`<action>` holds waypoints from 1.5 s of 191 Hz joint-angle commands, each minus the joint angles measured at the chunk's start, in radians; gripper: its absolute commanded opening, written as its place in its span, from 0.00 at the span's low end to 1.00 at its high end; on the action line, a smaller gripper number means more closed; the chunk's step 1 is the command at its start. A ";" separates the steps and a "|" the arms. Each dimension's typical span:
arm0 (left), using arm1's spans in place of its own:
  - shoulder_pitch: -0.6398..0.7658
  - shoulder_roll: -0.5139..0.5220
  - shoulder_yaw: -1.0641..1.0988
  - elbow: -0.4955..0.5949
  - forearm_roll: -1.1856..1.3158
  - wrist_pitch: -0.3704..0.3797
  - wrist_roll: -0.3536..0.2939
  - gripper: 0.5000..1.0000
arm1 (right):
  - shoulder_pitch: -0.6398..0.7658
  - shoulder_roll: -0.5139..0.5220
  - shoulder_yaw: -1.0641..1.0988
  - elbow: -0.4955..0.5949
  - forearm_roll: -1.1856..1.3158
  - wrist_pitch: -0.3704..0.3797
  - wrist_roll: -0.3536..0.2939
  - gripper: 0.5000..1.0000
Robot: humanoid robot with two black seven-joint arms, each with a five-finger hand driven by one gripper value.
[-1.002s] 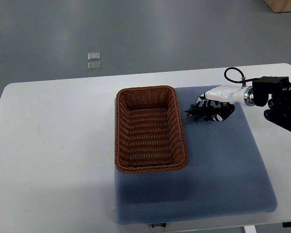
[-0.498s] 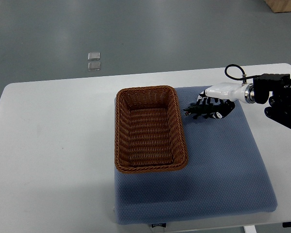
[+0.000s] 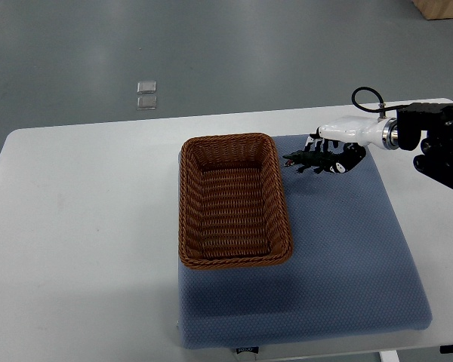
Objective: Place crocodile in brown basket with right hand
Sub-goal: 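Lift the crocodile and carry it over the wicker basket, then open the right hand to release the crocodile into the basket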
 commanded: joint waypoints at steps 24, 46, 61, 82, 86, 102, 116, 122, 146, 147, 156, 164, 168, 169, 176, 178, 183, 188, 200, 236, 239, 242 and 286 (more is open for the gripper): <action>0.000 0.000 0.000 0.000 0.000 0.000 -0.001 1.00 | 0.014 -0.002 0.001 0.000 0.010 -0.001 0.014 0.00; 0.000 0.000 0.000 0.000 0.000 0.000 0.001 1.00 | 0.025 -0.002 0.011 0.000 0.010 -0.001 0.029 0.00; 0.000 0.000 0.000 0.000 0.000 0.000 -0.001 1.00 | 0.032 -0.003 0.039 0.000 0.012 0.003 0.029 0.00; 0.000 0.000 0.000 0.001 0.000 0.000 -0.001 1.00 | 0.037 -0.002 0.070 0.005 0.012 0.004 0.032 0.00; 0.000 0.000 0.000 0.000 0.000 0.000 0.001 1.00 | 0.037 -0.002 0.073 0.005 0.012 0.006 0.035 0.00; 0.000 0.000 0.000 0.000 0.000 0.000 0.001 1.00 | 0.048 0.004 0.079 0.014 0.012 0.004 0.058 0.00; 0.000 0.000 0.000 0.000 0.000 0.000 -0.001 1.00 | 0.054 0.014 0.079 0.028 0.012 -0.002 0.081 0.00; 0.000 0.000 0.000 0.000 0.000 0.000 0.001 1.00 | 0.058 0.014 0.079 0.052 0.012 -0.002 0.092 0.00; 0.000 0.000 0.000 0.000 0.000 0.000 0.001 1.00 | 0.064 0.014 0.079 0.183 0.012 -0.030 0.100 0.00; 0.000 0.000 0.000 0.000 0.000 0.000 0.001 1.00 | 0.064 0.014 0.079 0.193 0.012 -0.033 0.100 0.00; 0.000 0.000 0.000 0.000 0.000 0.000 0.001 1.00 | 0.066 0.015 0.079 0.227 0.012 -0.040 0.098 0.00; 0.000 0.000 0.000 0.000 0.000 0.000 0.001 1.00 | 0.066 0.014 0.079 0.235 0.012 -0.044 0.098 0.00; 0.000 0.000 0.000 0.001 0.000 0.000 -0.001 1.00 | 0.066 0.017 0.079 0.262 0.010 -0.051 0.093 0.00; 0.000 0.000 0.000 0.001 0.000 0.000 -0.001 1.00 | 0.066 0.017 0.079 0.262 0.010 -0.051 0.093 0.00; 0.000 0.000 0.000 0.000 0.000 0.000 0.001 1.00 | 0.066 0.024 0.079 0.275 0.009 -0.059 0.090 0.00; 0.000 0.000 0.000 0.001 0.000 0.000 -0.001 1.00 | 0.066 0.029 0.079 0.276 0.007 -0.062 0.090 0.00; 0.000 0.000 0.000 0.001 0.000 0.000 -0.001 1.00 | 0.066 0.041 0.079 0.278 0.007 -0.065 0.089 0.00; 0.000 0.000 0.000 0.000 0.000 0.000 -0.001 1.00 | 0.064 0.052 0.079 0.278 0.006 -0.068 0.087 0.00; 0.000 0.000 0.000 0.001 0.000 0.000 -0.001 1.00 | 0.058 0.075 0.076 0.276 0.004 -0.077 0.086 0.00; 0.000 0.000 0.000 0.000 0.000 0.000 0.001 1.00 | 0.031 0.104 0.070 0.270 0.007 -0.097 0.086 0.32; 0.000 0.000 0.000 0.001 0.000 0.000 0.001 1.00 | 0.026 0.106 0.070 0.269 0.009 -0.105 0.086 0.48; 0.000 0.000 0.000 0.000 0.000 0.000 0.001 1.00 | 0.025 0.107 0.070 0.269 0.009 -0.109 0.086 0.57; 0.000 0.000 0.000 0.000 0.000 0.000 0.001 1.00 | 0.005 0.115 0.067 0.269 0.012 -0.132 0.087 0.86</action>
